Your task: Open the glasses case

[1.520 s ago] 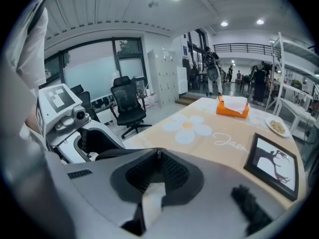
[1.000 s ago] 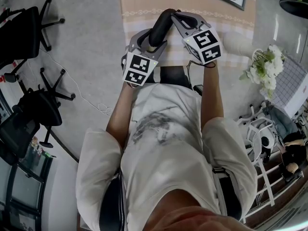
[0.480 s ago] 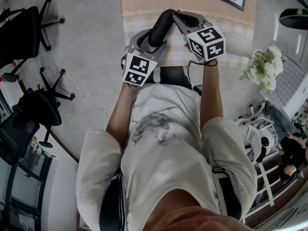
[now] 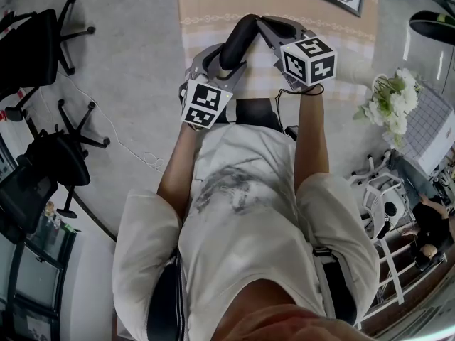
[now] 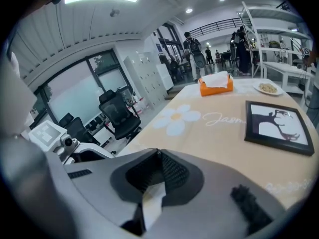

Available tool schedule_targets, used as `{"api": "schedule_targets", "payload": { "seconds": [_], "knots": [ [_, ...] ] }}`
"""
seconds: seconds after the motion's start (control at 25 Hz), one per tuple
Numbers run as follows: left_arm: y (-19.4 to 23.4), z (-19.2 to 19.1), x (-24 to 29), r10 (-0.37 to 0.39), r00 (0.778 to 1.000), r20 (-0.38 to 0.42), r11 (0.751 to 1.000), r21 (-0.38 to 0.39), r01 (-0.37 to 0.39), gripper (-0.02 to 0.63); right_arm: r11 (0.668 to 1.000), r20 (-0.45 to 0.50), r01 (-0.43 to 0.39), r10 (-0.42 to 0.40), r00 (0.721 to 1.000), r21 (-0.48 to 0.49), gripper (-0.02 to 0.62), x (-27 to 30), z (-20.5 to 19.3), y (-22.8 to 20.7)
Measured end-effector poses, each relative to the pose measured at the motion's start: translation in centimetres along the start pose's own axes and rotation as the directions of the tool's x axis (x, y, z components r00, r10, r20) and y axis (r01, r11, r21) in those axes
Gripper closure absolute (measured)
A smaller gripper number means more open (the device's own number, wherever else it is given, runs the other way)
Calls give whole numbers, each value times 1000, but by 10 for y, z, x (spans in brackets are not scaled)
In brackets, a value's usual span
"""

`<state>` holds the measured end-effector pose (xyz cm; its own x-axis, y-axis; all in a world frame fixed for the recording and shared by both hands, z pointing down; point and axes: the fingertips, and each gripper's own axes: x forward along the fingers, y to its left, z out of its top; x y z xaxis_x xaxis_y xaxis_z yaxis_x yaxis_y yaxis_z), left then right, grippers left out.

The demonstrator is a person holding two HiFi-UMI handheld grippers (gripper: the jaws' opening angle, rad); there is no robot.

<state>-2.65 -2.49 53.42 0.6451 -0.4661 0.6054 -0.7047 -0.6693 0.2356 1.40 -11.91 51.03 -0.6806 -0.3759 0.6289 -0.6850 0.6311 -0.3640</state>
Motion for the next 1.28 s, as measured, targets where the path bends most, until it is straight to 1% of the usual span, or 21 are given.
{"api": "schedule_targets", "payload": {
  "seconds": [0.16,0.28,0.48,0.6,0.68,0.92,1.04,1.12,1.28],
  "knots": [
    [0,0,0,1,1000,5,1000,3,-1,327,1000,6,9,-9,1000,19,561,0,0,-3],
    [-1,1,1,3,1000,3,1000,4,-3,325,999,11,31,-32,999,22,561,-1,0,-4],
    [-2,-12,2,18,999,-27,1000,-17,-19,325,993,26,109,-108,994,-52,561,-3,0,3],
    [-3,-9,3,6,1000,-15,1000,-24,-6,324,991,43,119,-116,992,-64,559,-6,-2,10],
    [-3,-8,3,0,1000,-9,1000,-25,0,322,990,49,121,-118,992,-66,525,-7,-4,14],
    [-1,-15,4,0,999,-39,1000,-25,-1,313,981,48,160,-155,987,-110,471,-7,-7,21],
    [-1,-14,2,1,999,-45,1000,-19,-2,311,976,47,176,-171,984,-131,471,-6,-8,21],
    [-1,-9,-1,0,1000,-31,1000,-10,0,311,976,43,174,-169,985,-133,471,-7,-9,21],
    [1,15,-15,6,999,37,1000,-6,-6,328,980,44,159,-155,987,-118,471,-7,-12,21]
  ]
}}
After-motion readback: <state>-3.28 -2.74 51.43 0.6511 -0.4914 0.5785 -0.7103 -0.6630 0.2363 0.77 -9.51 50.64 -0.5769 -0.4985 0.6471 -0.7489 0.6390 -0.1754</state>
